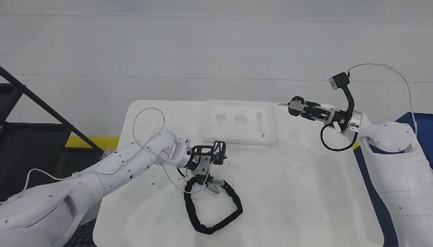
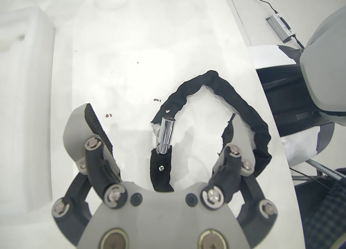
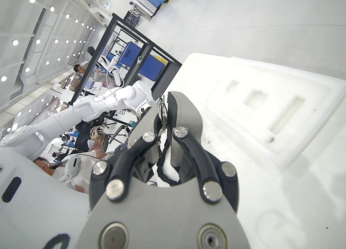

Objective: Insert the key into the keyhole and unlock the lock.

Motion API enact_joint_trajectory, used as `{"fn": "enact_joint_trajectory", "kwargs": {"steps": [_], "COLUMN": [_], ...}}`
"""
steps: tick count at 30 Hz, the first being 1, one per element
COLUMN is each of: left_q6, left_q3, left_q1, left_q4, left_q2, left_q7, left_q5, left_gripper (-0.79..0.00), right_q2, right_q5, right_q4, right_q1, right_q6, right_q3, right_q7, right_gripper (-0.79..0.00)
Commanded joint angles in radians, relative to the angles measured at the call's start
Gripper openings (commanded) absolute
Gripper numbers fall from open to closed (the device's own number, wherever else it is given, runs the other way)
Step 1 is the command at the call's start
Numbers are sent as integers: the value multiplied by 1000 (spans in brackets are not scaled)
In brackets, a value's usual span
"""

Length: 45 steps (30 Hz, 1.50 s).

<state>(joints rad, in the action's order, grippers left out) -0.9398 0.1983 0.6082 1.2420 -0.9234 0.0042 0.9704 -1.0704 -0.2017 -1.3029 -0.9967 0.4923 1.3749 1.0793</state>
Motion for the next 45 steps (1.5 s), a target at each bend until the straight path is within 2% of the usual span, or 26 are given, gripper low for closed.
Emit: {"fn": "enact_joint_trajectory", "kwargs": {"steps": [1, 8, 14, 19, 28, 29, 30, 32, 33, 34, 38, 40, 41, 42, 45], "left_q6": [14, 14, 54, 74, 100, 99, 100, 102, 105, 107, 120, 125, 127, 128, 128], "left_q3": [12, 43, 27, 7, 3, 2, 3, 4, 5, 6, 7, 8, 9, 9, 13], "left_q1": [25, 91, 100, 96, 91, 91, 92, 93, 94, 95, 95, 95, 95, 95, 95], "left_q4": [-13, -72, -102, -135, -213, -222, -231, -248, -257, -266, -289, -298, -302, -306, -318], "left_q2": [5, 26, 18, -8, -58, -64, -69, -78, -82, -86, -99, -105, -107, -110, -116], "left_q7": [71, 380, 580, 643, 677, 678, 681, 691, 696, 701, 713, 711, 709, 707, 711], "left_q5": [41, 271, 519, 632, 689, 692, 692, 695, 696, 696, 715, 726, 730, 734, 742], "left_gripper": [0, 0, 0, 0, 0, -55, -215, -283, -385, -425, -502, -579, -650, -785, -785], "right_q2": [0, 0, 0, 0, 0, 0, 0, 0, 0, 0, 0, 0, 0, 0, 0], "right_q5": [0, 0, 0, 0, 0, 0, 0, 0, 0, 0, 0, 0, 0, 0, 0], "right_q4": [0, 0, 0, 0, 0, 0, 0, 0, 0, 0, 0, 0, 0, 0, 0], "right_q1": [0, 0, 0, 0, 0, 0, 0, 0, 0, 0, 0, 0, 0, 0, 0], "right_q6": [0, 0, 0, 0, 0, 0, 0, 0, 0, 0, 0, 0, 0, 0, 0], "right_q3": [0, 0, 0, 0, 0, 0, 0, 0, 0, 0, 0, 0, 0, 0, 0], "right_q7": [0, 0, 0, 0, 0, 0, 0, 0, 0, 0, 0, 0, 0, 0, 0], "right_gripper": [-785, -785, -785, -785, -785, -785, -785, -785, -785, -785, -785, -785, -785, -785, -785]}}
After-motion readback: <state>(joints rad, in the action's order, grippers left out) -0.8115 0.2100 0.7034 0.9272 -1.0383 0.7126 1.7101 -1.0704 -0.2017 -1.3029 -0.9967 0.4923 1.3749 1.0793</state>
